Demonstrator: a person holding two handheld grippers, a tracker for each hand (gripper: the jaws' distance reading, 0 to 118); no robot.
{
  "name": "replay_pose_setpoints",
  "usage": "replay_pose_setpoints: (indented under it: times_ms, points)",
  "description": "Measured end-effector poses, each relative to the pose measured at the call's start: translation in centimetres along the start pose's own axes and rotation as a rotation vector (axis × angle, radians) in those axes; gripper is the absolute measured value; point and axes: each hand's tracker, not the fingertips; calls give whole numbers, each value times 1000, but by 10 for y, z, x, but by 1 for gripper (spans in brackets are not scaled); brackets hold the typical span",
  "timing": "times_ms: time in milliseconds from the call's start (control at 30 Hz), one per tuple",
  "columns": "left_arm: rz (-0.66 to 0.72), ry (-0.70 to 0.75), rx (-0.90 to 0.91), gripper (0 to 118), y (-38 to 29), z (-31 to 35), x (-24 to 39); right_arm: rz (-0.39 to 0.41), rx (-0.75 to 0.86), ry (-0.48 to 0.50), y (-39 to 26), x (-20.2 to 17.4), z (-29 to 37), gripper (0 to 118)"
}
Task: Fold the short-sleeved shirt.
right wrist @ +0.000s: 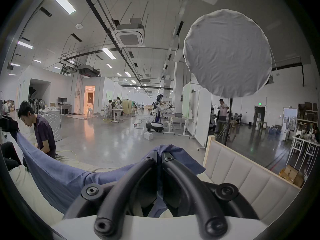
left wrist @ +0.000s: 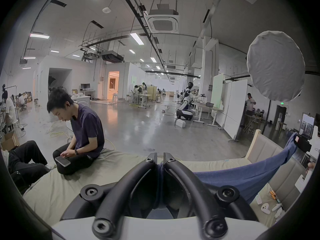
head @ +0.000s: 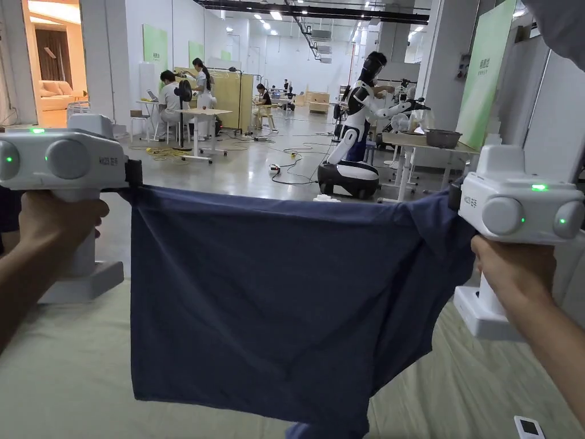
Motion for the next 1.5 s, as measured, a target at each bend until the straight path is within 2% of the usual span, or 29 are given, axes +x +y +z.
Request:
replay_pose_setpoints:
  times_ms: [167, 333, 733, 833, 1033, 1100, 1167, 1300, 1433, 1500]
  points:
    - [-4, 10, 30, 6, 20, -5, -1, 41, 54, -21, 22, -9, -4, 5]
    - [0, 12, 27, 6, 12, -5, -1, 60, 69, -20, 17, -12, -2, 5]
    - [-31, -14, -109, 6, -125, 22, -10, 120, -79, 13, -103, -8, 52, 5]
    - [-5, -32, -136, 6, -169, 46, -13, 131, -143, 23, -137, -2, 77, 5]
    - [-34, -43, -186, 6, -249, 105, -17, 50, -240, 31, -195, 11, 139, 5]
    - [-53, -40, -199, 6, -270, 129, -17, 73, -220, 29, -204, 14, 161, 5]
    - [-72, -41, -204, 6, -289, 144, -25, 54, -243, 36, -215, 16, 186, 5]
    - [-69, -35, -224, 6, -312, 190, -32, 69, -243, 50, -228, 20, 234, 5]
    - [-53, -38, -230, 6, -323, 228, -38, 26, -301, 43, -235, 24, 275, 5]
    - [-51, -32, -229, 6, -325, 245, -41, 38, -285, 43, -234, 25, 293, 5]
